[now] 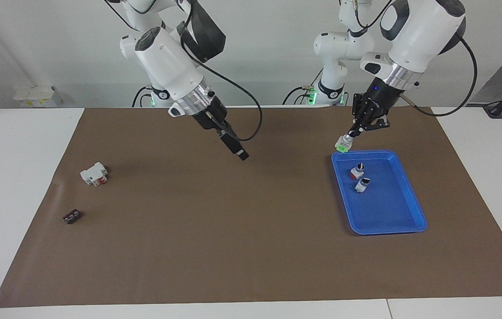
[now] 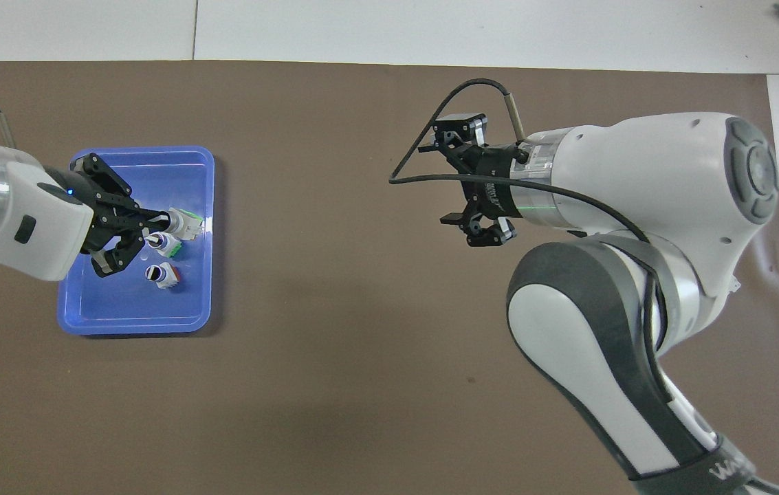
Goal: Turn and place switch with both arms
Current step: 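Withdraw the right gripper while the left gripper lowers the switch into the tray, then set the switch down beside the other switches with the left gripper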
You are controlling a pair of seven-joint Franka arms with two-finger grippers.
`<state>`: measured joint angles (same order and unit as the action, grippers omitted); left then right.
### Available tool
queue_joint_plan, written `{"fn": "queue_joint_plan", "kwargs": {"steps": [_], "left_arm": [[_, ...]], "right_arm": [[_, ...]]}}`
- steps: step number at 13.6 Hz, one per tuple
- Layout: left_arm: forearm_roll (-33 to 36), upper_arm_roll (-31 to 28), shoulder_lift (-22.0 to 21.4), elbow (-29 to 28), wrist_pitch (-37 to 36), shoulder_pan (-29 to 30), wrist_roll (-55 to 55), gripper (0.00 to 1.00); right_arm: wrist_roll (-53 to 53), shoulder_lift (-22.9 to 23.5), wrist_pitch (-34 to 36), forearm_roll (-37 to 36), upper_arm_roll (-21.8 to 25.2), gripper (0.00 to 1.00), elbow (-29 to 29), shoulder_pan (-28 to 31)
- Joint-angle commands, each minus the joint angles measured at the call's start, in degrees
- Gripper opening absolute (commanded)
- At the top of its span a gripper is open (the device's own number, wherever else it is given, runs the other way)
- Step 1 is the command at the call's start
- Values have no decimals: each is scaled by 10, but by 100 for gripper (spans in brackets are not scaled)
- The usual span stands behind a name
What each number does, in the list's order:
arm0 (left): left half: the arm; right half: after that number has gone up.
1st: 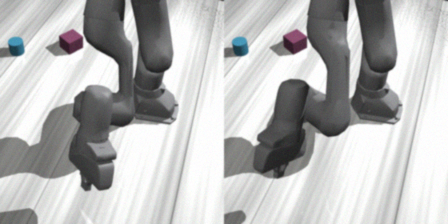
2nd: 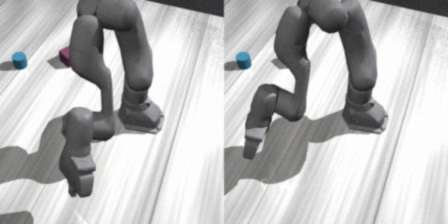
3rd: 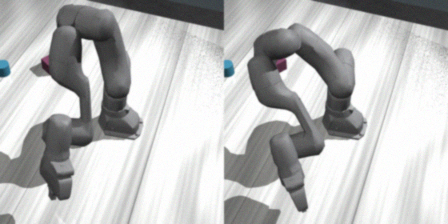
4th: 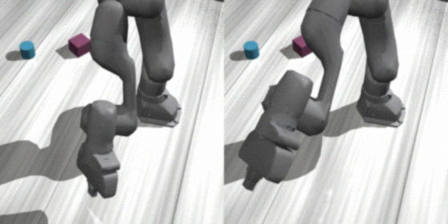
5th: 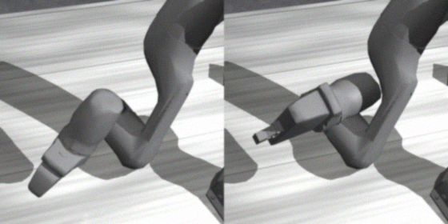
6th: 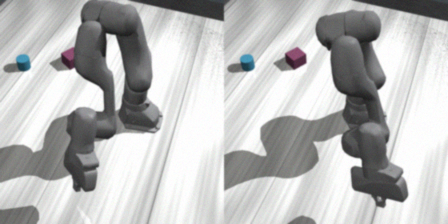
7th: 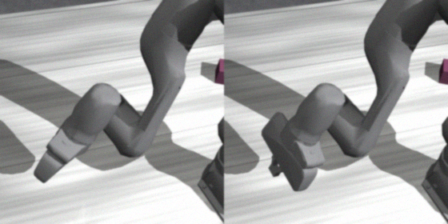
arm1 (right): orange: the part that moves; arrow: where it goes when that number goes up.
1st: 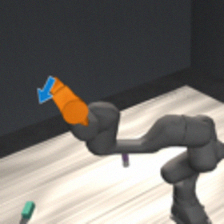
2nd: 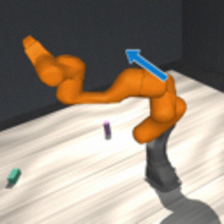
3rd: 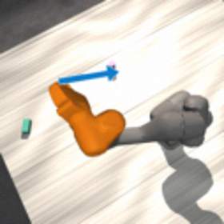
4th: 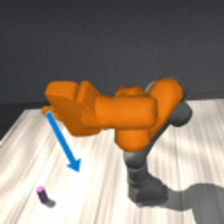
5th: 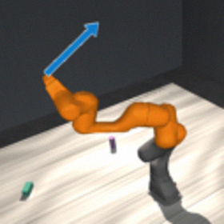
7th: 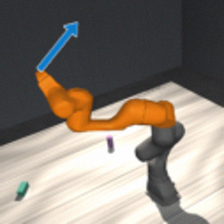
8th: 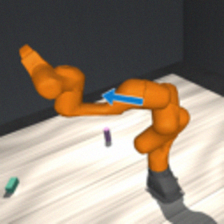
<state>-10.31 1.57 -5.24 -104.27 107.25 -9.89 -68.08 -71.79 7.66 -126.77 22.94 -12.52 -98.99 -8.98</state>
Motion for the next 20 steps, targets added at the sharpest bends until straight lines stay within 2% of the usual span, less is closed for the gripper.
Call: {"fn": "queue_joint_plan", "kwargs": {"steps": [1, 3, 5, 8, 10, 12, 13, 15, 17, 20], "left_arm": [[50, 3, -32, -61, 53, 21, -11, 0], [54, 3, -30, -79, 73, 48, -18, 0], [54, 3, -24, -95, 102, 75, -20, 0], [54, 3, 0, -114, 147, 103, -63, 0], [55, 3, 25, -115, 160, 122, -64, 0], [104, 4, 54, -115, 184, 124, -73, 0], [122, 4, 64, -115, 191, 126, -73, 0], [135, 3, 72, -123, 195, 132, -68, 0], [135, 4, 63, -162, 230, 144, -67, 0], [136, 5, 65, -189, 237, 141, -67, 0]], "right_arm": [[183, -19, 66, -86, -3, 100, -8, 54], [324, -31, 124, -144, 27, 100, -4, 82], [458, -55, 178, -184, 91, 100, -4, 69], [572, -83, 225, -233, 165, 100, 5, 39], [591, -80, 294, -250, 167, 100, 61, 46], [590, -64, 375, -253, 167, 100, 133, 56], [590, -57, 388, -261, 168, 100, 145, 56], [591, -66, 405, -265, 169, 100, 136, 58], [589, -91, 399, -257, 167, 100, 88, 57], [592, -94, 401, -254, 166, 100, 82, 57]]}}
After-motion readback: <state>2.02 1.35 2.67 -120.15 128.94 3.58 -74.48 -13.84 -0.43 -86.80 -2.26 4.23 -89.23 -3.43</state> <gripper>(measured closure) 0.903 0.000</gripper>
